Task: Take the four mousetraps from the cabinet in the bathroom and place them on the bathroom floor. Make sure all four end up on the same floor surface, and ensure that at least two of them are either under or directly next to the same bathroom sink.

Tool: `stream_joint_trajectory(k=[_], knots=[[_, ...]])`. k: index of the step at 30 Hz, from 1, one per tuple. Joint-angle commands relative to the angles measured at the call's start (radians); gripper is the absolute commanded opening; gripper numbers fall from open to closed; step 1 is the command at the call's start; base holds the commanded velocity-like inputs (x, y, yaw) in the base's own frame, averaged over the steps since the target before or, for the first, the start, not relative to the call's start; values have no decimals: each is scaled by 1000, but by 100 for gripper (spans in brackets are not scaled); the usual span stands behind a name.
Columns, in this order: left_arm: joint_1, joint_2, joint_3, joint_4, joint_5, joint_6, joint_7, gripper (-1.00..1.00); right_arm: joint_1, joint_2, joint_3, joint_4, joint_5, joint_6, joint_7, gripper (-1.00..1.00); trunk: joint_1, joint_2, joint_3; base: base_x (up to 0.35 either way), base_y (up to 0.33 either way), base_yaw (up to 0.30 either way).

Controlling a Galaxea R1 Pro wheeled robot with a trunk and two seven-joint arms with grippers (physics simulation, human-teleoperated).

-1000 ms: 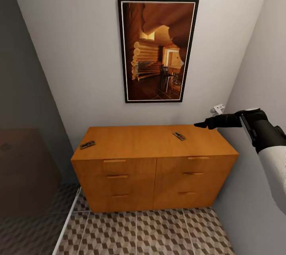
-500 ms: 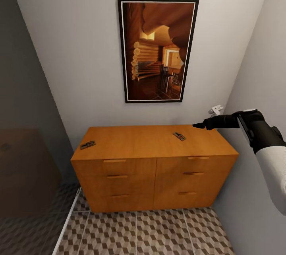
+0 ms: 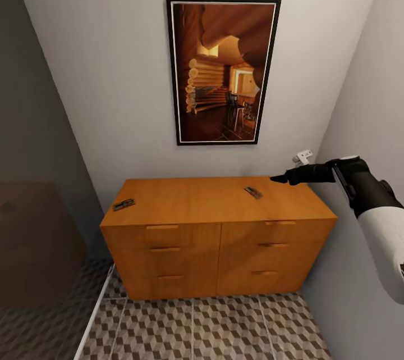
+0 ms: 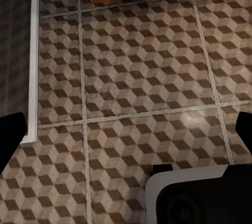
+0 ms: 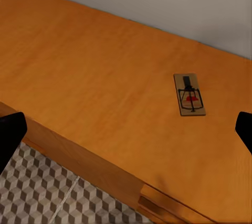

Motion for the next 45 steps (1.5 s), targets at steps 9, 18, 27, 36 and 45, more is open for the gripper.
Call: stream_joint_trajectory(k=[9, 18, 27, 36, 45], knots=[[-2, 0, -7, 4, 8, -6, -2, 100, 0, -2, -1, 76, 7, -67, 5, 100, 1, -2, -2, 59, 0, 0], [-2, 0, -6, 4, 8, -6, -2, 100, -1, -3, -1, 95, 7, -82, 5, 100, 1, -2, -2, 243, 0, 0], [-2, 1, -6, 3, 8, -6, -2, 100, 0, -21, 1, 101, 7, -84, 7, 100, 1, -2, -2, 242, 0, 0], [-2, 1, -6, 3, 8, -5, -1, 100, 0, -38, 0, 136, 7, -84, 6, 100, 1, -2, -2, 36, 0, 0], [-2, 1, -6, 3, 8, -4, 0, 100, 0, -63, -1, 158, 7, -84, 5, 100, 1, -2, -2, 3, 0, 0]])
